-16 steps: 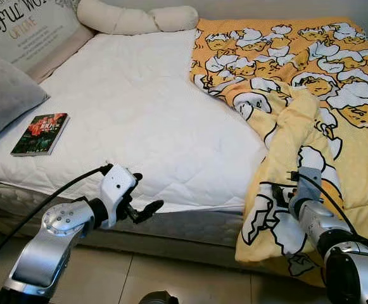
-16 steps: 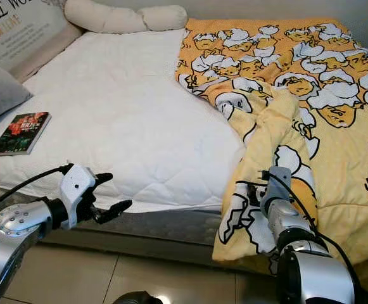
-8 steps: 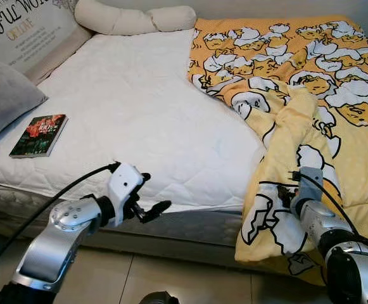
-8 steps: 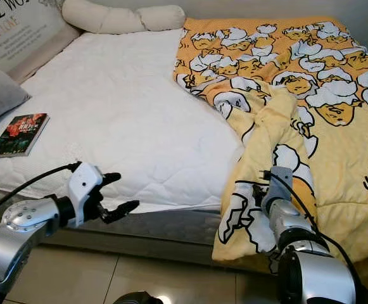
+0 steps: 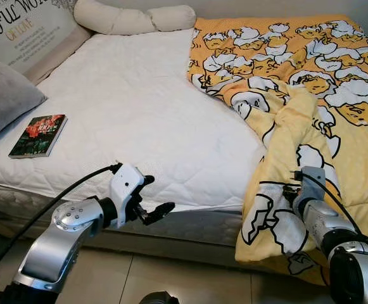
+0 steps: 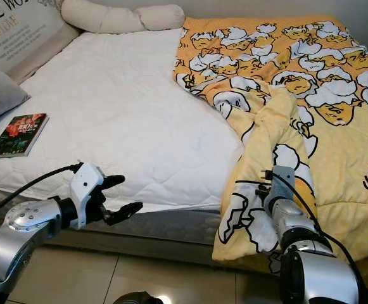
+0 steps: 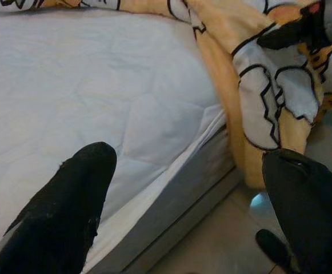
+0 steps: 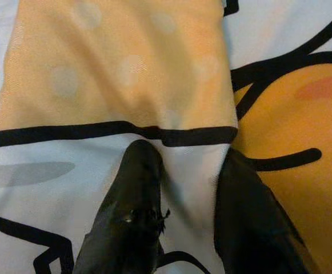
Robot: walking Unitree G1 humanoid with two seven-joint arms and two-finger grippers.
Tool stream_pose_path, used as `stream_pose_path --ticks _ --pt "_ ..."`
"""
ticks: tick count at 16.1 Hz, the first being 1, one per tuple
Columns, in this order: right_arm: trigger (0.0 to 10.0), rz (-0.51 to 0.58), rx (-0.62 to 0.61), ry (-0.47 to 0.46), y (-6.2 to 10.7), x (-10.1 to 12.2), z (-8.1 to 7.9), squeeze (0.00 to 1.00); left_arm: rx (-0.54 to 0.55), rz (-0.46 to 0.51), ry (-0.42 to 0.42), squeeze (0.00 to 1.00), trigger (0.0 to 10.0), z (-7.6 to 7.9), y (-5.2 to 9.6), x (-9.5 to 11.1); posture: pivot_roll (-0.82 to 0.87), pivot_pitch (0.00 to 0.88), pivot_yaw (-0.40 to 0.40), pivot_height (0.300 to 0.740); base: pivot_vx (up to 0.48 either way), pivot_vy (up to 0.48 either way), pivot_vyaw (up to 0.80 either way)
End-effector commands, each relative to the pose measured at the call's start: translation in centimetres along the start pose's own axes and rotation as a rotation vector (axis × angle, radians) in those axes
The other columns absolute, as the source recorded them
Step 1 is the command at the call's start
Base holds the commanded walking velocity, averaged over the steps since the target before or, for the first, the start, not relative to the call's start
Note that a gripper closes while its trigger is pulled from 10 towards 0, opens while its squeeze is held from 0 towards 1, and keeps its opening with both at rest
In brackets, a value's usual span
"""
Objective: Clean up the room
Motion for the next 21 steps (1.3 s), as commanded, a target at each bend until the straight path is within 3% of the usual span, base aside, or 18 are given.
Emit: stream_pose_path --ticks 1,3,6,7,11,12,13,16,17,18,20,21 --pt "0.0 0.009 0.006 0.008 0.0 0.5 0.1 0.00 0.006 -0.002 0.006 0.02 10.0 -0.3 0.0 0.2 0.09 0.000 0.111 0.740 0.000 0.000 0.00" --pt "0.0 0.031 0.043 0.029 0.1 1.3 0.4 0.00 0.012 0.006 0.026 0.02 10.0 -0.2 -0.4 -0.3 0.06 0.000 0.097 0.740 0.000 0.000 0.00" --pt "0.0 0.111 0.205 0.019 0.3 2.9 -1.2 0.00 0.021 0.019 0.046 0.02 10.0 -0.3 -0.6 -0.5 0.04 0.000 0.080 0.740 0.000 0.000 0.00" --pt "0.0 0.153 0.418 0.072 0.8 3.6 -3.7 0.00 0.049 0.026 0.052 0.02 10.0 -0.7 -0.5 -0.7 0.03 0.000 0.068 0.740 0.000 0.000 0.00" --pt "0.0 0.222 0.854 0.158 3.3 5.4 -8.5 0.00 0.094 0.028 0.062 0.02 10.0 -1.4 0.2 -1.1 0.02 0.000 0.061 0.740 0.000 0.000 0.00" --pt "0.0 0.230 0.914 0.177 3.7 5.7 -9.2 0.00 0.102 0.027 0.060 0.02 10.0 -1.5 0.2 -1.2 0.02 0.000 0.061 0.740 0.000 0.000 0.00" --pt "0.0 0.246 1.123 0.269 5.7 6.3 -11.4 0.00 0.130 0.029 0.051 0.02 10.0 -2.0 0.3 -1.3 0.02 0.000 0.061 0.740 0.000 0.000 0.00" --pt "0.0 0.246 1.446 0.421 10.4 5.8 -13.8 0.00 0.182 0.041 0.041 0.02 10.0 -3.1 0.4 -1.1 0.02 0.000 0.058 0.740 0.000 0.000 0.00" --pt "0.0 0.236 1.507 0.452 11.5 5.4 -13.9 0.00 0.186 0.043 0.044 0.02 10.0 -3.2 0.5 -1.1 0.02 0.000 0.060 0.740 0.000 0.000 0.00" --pt "0.0 0.109 1.765 0.601 16.6 2.9 -13.1 0.00 0.179 0.045 0.051 0.01 10.0 -3.2 0.7 -1.2 0.00 0.000 0.081 0.740 0.000 0.000 0.00" --pt "0.0 0.004 1.835 0.660 18.5 1.4 -11.9 0.00 0.169 0.043 0.047 0.02 10.0 -3.2 0.6 -1.2 0.00 0.000 0.089 0.740 0.000 0.000 0.00" --pt "0.0 -0.095 1.812 0.723 18.8 -0.5 -10.4 0.00 0.162 0.041 0.038 0.02 10.0 -3.2 0.4 -1.1 -0.01 0.000 0.096 0.740 0.000 0.000 0.00"
Point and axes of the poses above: a point about 5 cm out from each wrist's last joint towards the gripper, its own y axis pointing back from the gripper into the wrist, its own x axis along the axis of the wrist's last joint, z = x × y, the point moved 4 cm from there along -y, pointing out of the wrist towards the gripper, and after that the axes turned 3 degrees about y, right-handed, at the moved point
